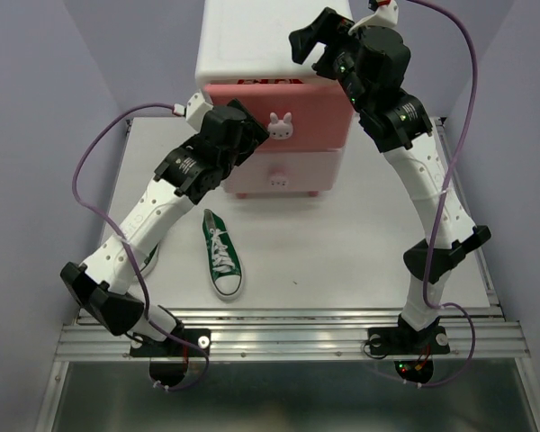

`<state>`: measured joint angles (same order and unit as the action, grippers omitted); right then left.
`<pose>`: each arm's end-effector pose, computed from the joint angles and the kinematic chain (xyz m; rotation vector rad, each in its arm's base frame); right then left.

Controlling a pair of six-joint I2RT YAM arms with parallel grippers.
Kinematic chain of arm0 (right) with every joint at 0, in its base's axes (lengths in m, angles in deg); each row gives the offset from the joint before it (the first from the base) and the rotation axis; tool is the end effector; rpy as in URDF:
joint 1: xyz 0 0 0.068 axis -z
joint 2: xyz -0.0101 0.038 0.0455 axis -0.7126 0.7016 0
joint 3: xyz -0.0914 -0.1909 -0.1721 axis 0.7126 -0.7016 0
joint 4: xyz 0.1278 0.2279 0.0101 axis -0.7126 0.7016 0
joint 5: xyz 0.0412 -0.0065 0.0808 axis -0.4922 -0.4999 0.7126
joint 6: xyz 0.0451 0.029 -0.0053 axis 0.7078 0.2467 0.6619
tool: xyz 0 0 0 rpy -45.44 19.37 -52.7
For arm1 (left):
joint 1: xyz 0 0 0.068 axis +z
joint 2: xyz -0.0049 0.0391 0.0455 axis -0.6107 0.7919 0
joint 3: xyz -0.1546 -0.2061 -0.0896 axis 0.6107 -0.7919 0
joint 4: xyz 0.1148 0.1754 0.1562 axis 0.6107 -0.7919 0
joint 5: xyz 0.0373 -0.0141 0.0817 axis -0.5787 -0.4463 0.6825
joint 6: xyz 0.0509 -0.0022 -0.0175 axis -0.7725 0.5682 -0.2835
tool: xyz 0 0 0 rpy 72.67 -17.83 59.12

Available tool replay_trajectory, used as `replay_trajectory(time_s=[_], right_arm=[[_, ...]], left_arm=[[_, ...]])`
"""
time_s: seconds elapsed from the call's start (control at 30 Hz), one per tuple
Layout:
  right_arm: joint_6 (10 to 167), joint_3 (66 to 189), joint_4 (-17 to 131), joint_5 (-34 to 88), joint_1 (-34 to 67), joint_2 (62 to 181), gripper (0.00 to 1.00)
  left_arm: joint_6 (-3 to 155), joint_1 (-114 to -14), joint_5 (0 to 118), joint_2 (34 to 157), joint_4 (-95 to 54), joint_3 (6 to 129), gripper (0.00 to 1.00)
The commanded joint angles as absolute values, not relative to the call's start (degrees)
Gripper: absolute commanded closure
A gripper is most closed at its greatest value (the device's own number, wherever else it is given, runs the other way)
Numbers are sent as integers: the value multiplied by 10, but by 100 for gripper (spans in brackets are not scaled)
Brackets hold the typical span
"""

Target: Place and organize the shoes in the shoe cabinet

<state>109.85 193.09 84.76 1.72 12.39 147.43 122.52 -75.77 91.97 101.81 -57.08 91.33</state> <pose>0.3180 0.1940 0.5639 0.1890 1.5009 0.6346 0.2497 -0.1771 0.4551 -0.6343 1.8577 -0.7200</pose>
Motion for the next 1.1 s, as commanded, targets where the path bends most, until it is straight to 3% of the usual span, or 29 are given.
replay_trajectory(time_s=[0.0,0.33,0.77,1.07], right_arm=[[1099,1900,989,12,132,1502,0],[1048,1956,982,4,132,1523,0],[1002,1949,850,-10,132,1508,0],[1010,1933,834,11,132,1533,0]], left_arm=[[1176,-717,920,1040,-490,930,1],[1152,-692,863,1111,-541,998,1],[1168,-760,881,929,-499,780,1],[1178,-849,848,968,-480,688,1]])
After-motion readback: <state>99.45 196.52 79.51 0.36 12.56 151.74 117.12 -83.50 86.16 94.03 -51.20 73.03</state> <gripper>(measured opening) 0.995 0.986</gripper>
